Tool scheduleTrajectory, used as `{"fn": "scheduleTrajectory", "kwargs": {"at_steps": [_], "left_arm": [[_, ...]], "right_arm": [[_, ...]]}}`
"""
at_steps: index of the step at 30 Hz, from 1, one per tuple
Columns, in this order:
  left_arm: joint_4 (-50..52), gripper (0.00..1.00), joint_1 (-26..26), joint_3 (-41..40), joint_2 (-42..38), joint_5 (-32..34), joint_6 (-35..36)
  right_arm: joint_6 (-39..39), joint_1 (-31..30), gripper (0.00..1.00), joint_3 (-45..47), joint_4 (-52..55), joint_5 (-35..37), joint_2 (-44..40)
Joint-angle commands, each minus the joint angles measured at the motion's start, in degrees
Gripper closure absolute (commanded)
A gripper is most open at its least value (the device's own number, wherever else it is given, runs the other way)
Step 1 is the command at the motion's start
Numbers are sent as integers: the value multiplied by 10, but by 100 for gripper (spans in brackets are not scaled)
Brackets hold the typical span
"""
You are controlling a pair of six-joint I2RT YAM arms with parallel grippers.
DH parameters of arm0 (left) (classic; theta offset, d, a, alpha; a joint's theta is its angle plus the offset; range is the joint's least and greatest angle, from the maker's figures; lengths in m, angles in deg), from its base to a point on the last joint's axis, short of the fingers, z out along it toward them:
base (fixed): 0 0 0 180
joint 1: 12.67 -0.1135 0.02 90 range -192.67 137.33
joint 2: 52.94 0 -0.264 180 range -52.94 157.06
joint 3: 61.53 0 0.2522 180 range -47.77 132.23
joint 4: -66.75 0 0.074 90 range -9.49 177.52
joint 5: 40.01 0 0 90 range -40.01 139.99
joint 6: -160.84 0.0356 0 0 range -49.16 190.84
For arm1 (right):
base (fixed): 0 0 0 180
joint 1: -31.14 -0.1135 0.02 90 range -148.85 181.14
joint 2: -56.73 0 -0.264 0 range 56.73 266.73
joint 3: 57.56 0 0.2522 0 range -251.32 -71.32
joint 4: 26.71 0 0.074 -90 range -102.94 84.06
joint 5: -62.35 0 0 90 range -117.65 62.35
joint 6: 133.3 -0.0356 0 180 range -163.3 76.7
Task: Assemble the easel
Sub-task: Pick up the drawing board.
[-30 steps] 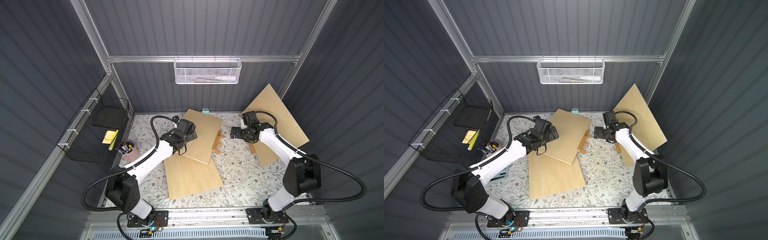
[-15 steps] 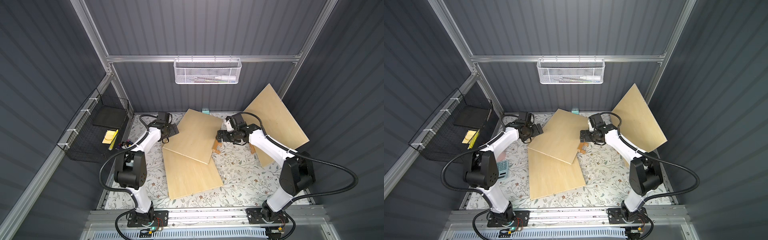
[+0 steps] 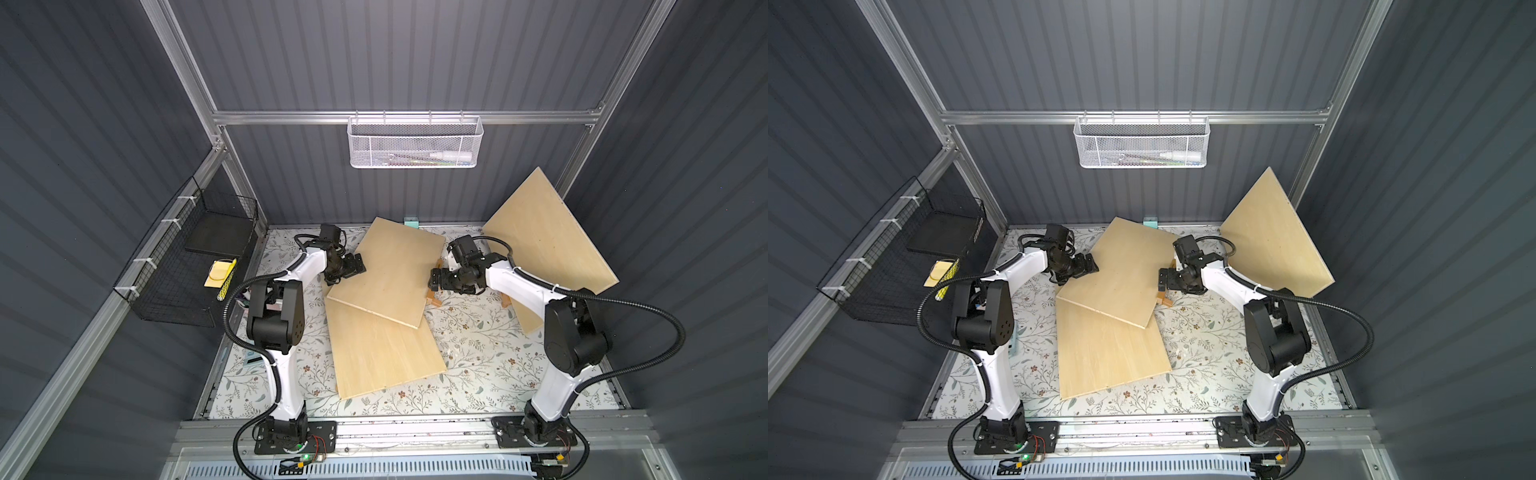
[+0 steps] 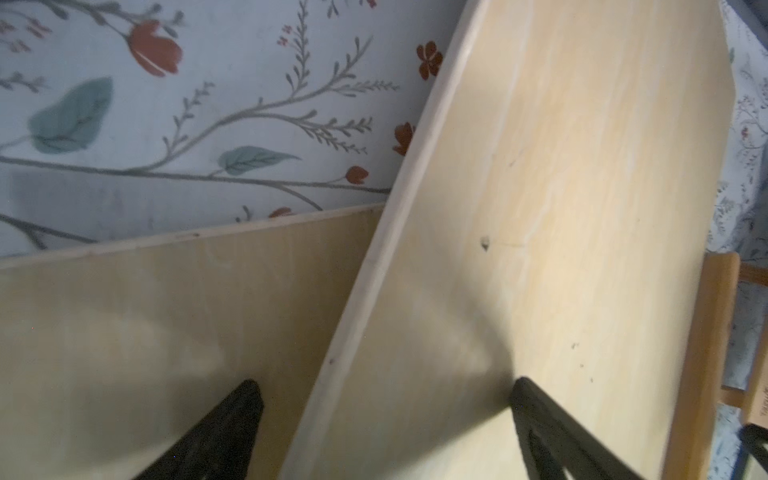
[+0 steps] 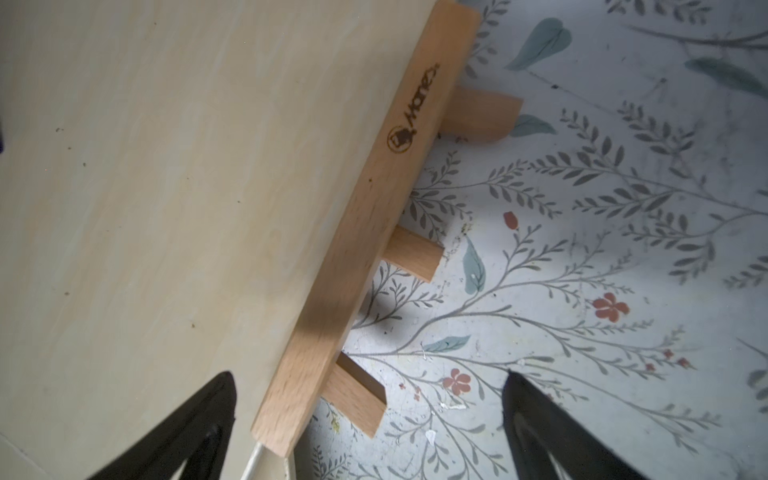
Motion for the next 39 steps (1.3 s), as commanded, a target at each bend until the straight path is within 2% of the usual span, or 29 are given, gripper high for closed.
{"fn": "scheduleTrajectory", "kwargs": {"at_steps": [1, 4, 7, 14, 19, 21, 24, 27, 30, 31, 34, 37, 39], "left_arm": [[16, 11, 1, -39, -41, -62, -4], [4, 16, 2, -63, -68, -68, -14], [-22, 25, 4, -101, -86, -91, -34], [-47, 63, 10, -114, -99, -99, -60], [-64, 82, 11, -115, -118, -105, -67], [-76, 87, 11, -117, -125, -123, -75], [-95, 100, 12, -123, -142, -148, -90], [-95, 100, 21, -118, -165, -152, -95], [-71, 100, 54, -98, -193, -106, -81], [-59, 97, 72, -87, -199, -85, -71], [-31, 78, 119, -52, -203, -53, -58], [-71, 77, 143, -63, -212, -68, -85], [-113, 76, 154, -101, -220, -87, -104]], "right_arm": [[-22, -2, 1, 9, -17, -9, 15], [-31, -2, 1, 8, -21, -16, 26], [-35, -2, 1, 3, -21, -20, 39], [-40, -10, 1, 9, -21, -23, 47], [-41, -16, 1, 17, -35, -20, 48], [-42, -17, 1, 21, -42, -24, 52], [-43, -17, 1, 31, -60, -39, 54], [-44, -17, 1, 41, -78, -55, 58], [-45, -17, 1, 47, -98, -74, 64], [-47, -17, 1, 49, -103, -79, 66], [-48, -18, 1, 53, -113, -88, 71], [-46, -21, 1, 63, -128, -94, 72], [-45, -24, 1, 68, -133, -95, 72]]}}
